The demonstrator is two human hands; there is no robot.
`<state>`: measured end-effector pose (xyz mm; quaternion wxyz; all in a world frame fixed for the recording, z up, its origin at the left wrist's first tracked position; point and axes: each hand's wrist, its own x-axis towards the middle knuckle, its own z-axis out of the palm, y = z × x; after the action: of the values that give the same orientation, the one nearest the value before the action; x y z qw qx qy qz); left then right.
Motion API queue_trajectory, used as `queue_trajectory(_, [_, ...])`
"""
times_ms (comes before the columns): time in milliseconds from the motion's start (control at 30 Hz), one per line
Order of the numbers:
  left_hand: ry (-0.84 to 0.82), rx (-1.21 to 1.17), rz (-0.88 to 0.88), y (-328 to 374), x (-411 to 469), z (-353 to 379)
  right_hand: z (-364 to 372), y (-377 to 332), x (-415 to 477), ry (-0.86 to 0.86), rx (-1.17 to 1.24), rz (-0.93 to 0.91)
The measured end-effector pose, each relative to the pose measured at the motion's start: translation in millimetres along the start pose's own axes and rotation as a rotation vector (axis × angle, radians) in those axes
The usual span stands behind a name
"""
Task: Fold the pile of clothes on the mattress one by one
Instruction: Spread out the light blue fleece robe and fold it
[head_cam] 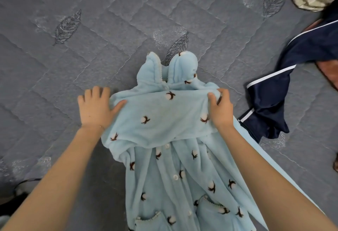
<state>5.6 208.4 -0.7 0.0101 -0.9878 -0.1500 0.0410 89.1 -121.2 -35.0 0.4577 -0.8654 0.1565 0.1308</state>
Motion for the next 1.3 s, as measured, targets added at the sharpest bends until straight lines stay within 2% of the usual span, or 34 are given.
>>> queue_trajectory(67, [0.017, -0.096, 0.118, 25, -5, 4, -2, 4, 1, -0.048, -0.047, 0.002])
queue_trajectory(133, [0.021, -0.146, 0.297, 55, -12, 9, -3, 10, -1, -0.098, -0.145, -0.078])
queue_trajectory(200, [-0.072, -0.114, 0.446, 84, -19, 17, -5, 14, -5, -0.129, -0.268, -0.157])
queue_trajectory(267, [-0.266, -0.026, 0.49, 106, -24, 28, -11, 17, -9, -0.132, -0.335, -0.18])
queue_trajectory(367, [-0.463, 0.048, 0.409, 122, -21, 43, -27, 25, -10, -0.086, -0.418, -0.198])
queue_trajectory(433, [-0.435, -0.017, 0.378, 134, -17, 38, -43, 33, -9, -0.052, -0.445, -0.17])
queue_trajectory(567, [-0.255, -0.41, 0.353, 181, -18, 12, -71, 51, -8, -0.145, -0.239, 0.106])
queue_trajectory(633, [-0.221, -0.489, 0.394, 209, -19, 4, -83, 61, -7, -0.188, -0.308, 0.167])
queue_trajectory(767, [-0.29, -0.469, 0.525, 261, -14, 1, -98, 76, -7, -0.306, -0.371, 0.155])
queue_trajectory(900, [-0.378, -0.309, 0.708, 303, -4, 7, -113, 80, -9, -0.158, -0.228, -0.071])
queue_trajectory(1067, [-0.456, -0.201, 0.79, 338, 8, 5, -126, 87, -13, -0.229, -0.159, -0.063])
queue_trajectory(1167, [-0.403, -0.223, 0.719, 347, 15, 2, -135, 97, -16, -0.294, -0.043, 0.024])
queue_trajectory(1300, [-0.248, -0.455, 0.543, 351, 18, -1, -155, 118, -18, -0.329, -0.123, 0.176])
